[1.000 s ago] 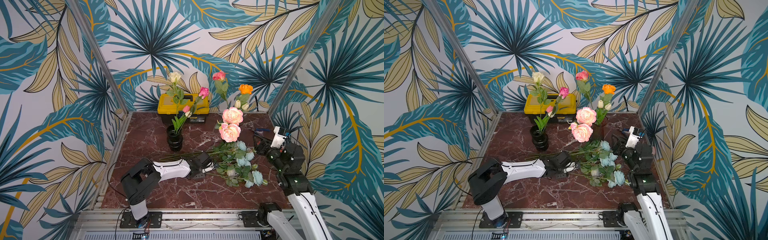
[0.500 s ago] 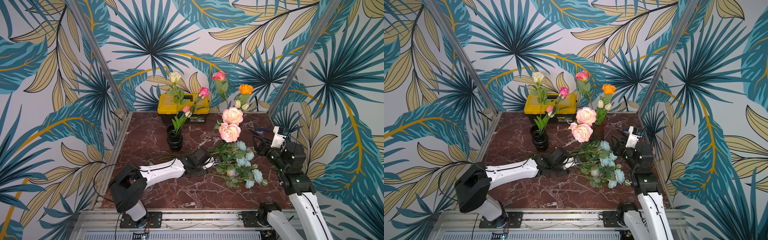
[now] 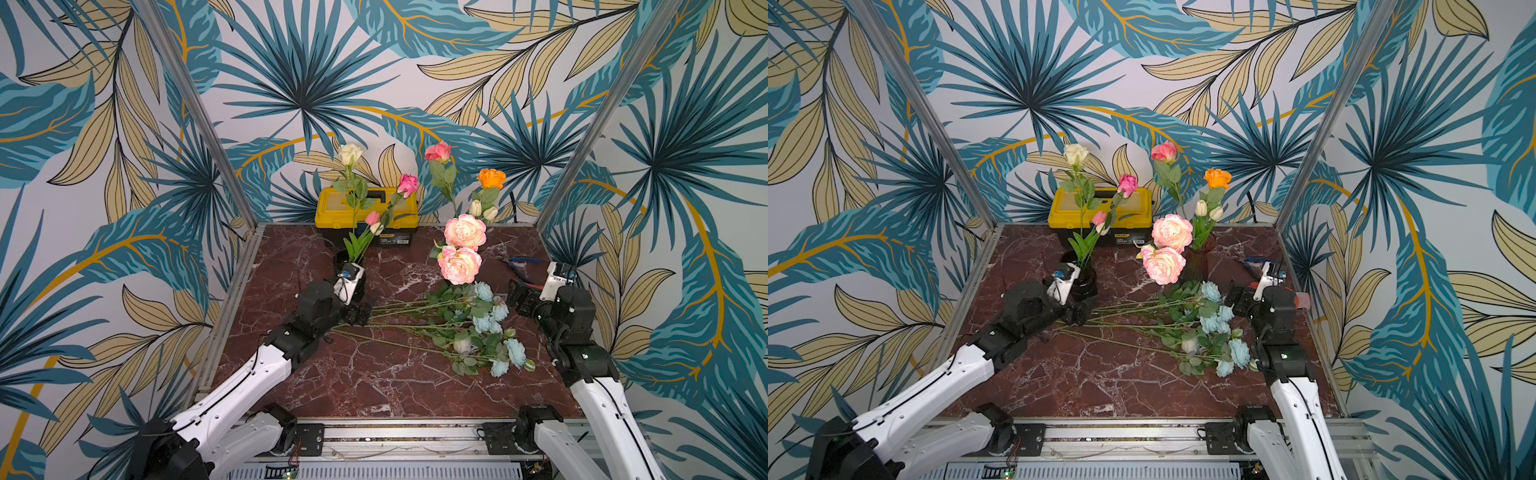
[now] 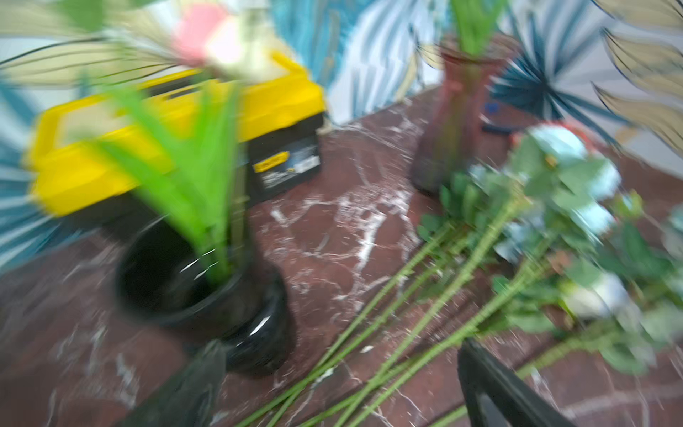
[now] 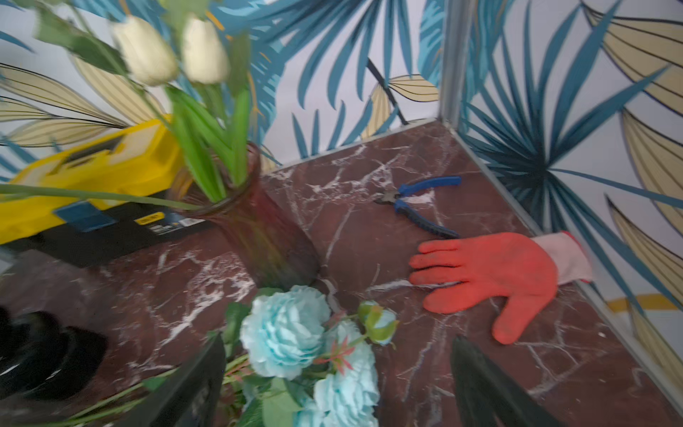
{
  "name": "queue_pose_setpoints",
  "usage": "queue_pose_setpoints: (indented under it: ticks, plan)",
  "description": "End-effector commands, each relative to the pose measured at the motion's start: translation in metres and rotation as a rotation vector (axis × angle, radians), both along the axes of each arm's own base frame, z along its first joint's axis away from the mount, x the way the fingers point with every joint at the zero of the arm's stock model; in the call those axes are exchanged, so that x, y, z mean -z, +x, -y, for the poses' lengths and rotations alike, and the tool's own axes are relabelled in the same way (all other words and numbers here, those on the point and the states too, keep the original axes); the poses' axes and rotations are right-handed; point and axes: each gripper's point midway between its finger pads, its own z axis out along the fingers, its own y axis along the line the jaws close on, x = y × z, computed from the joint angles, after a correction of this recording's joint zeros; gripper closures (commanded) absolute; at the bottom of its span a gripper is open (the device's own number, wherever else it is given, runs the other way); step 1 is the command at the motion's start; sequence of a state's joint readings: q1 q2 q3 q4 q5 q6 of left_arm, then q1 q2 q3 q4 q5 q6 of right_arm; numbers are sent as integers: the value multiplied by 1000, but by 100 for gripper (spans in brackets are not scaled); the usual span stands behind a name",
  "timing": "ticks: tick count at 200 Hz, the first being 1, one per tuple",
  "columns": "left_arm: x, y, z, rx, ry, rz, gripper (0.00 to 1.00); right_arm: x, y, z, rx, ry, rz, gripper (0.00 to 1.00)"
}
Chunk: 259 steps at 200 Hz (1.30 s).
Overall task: Pick out blue flowers from the vase
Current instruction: Reset both arms
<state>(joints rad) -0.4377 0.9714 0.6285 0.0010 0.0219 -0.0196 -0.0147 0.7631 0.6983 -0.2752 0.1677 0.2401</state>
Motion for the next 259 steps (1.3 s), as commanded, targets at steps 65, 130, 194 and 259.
queue_pose_setpoints:
  ticks: [65,130,194,259]
  plan:
    - [27,9,-170,-725,-17,103,1,74,25,54,220,-143,69,1]
    - [75,10,-196,-764,47,86,1,101,70,4,-97,-109,210,1]
    - [84,38,-171,-609,53,31,0,126,86,-8,-176,-104,160,1]
    - [86,44,-156,-538,12,16,0,126,87,-6,-166,-109,169,1]
